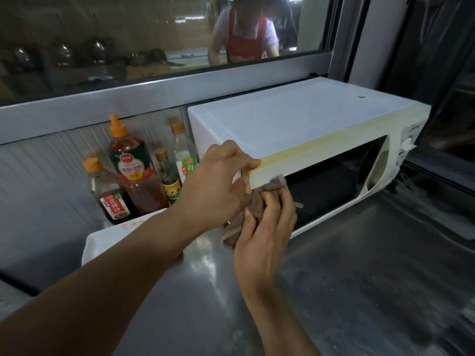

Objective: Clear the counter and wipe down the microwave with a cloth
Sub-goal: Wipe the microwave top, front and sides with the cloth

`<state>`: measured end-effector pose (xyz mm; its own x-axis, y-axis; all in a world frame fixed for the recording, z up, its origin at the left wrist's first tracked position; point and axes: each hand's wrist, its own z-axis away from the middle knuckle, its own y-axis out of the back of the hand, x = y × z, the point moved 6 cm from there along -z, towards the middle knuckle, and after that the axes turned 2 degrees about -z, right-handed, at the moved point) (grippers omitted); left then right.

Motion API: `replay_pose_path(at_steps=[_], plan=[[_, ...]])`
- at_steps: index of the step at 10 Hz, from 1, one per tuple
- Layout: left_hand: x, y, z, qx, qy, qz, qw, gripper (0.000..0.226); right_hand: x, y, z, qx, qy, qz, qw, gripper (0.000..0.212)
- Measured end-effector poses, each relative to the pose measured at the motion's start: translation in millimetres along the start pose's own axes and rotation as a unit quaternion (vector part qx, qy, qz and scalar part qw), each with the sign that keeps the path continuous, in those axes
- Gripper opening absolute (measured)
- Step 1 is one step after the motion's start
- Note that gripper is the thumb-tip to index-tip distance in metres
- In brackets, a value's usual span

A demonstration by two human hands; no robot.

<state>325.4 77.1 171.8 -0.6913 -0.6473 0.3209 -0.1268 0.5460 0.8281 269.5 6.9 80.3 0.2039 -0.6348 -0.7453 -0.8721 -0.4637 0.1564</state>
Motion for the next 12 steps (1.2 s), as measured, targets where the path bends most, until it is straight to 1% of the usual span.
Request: replay_pose_path(at_steps=[1,2,3,4,5,6,7,8,9,10,11,12], plan=[[5.0,-1.9,-5.8,0.046,0.012,-0.019,0.999,0.021,26.2,5.4,-15.0,-0.011,-0.015,-0.046,0.999,0.030],[6.1,-4.1,-7.0,0.064,0.005,-0.035,0.997,0.021,70.8,18.9,-63.7,0.000,-0.075,-0.032,0.997,0.036],[6.1,-5.4,-7.6,0.068,0.009,-0.036,0.997,0.020,94.4,28.2,-91.2,-0.003,-0.080,0.009,0.997,0.036],[6.8,-6.5,-7.2,0.067,0.021,-0.034,0.997,0.019,99.9,31.3,-96.7,-0.003,-0.079,0.035,0.996,0.039],[8.6,-6.8,-5.3,0.065,0.033,-0.036,0.997,0.011,76.8,13.5,-53.0,0.001,-0.091,-0.030,0.995,0.043],[10.5,-6.7,-3.8,0.070,0.033,-0.038,0.996,0.011,49.8,-1.5,-6.8,-0.012,-0.049,-0.047,0.998,0.041],[11.3,-9.1,-2.2,0.087,0.030,-0.043,0.995,0.011,37.3,-17.7,35.3,-0.049,0.032,-0.019,0.998,0.041],[11.1,-9.5,-0.7,0.109,0.030,-0.039,0.993,0.014,66.4,-17.4,18.8,-0.066,0.050,-0.008,0.997,0.047],[9.9,-9.3,0.2,0.117,0.029,-0.035,0.992,0.017,95.9,-9.9,-7.1,-0.050,-0.051,-0.032,0.997,0.057],[9.4,-9.4,0.9,0.122,0.027,-0.030,0.992,0.017,113.7,-4.0,-30.3,-0.036,-0.099,-0.044,0.993,0.062],[10.0,-9.7,2.5,0.123,0.031,-0.028,0.992,0.014,105.3,-0.2,-36.6,-0.011,-0.085,-0.033,0.996,0.057],[10.6,-9.7,2.5,0.120,0.031,-0.030,0.992,0.013,75.3,-12.9,15.0,-0.018,-0.078,-0.051,0.995,0.063]])
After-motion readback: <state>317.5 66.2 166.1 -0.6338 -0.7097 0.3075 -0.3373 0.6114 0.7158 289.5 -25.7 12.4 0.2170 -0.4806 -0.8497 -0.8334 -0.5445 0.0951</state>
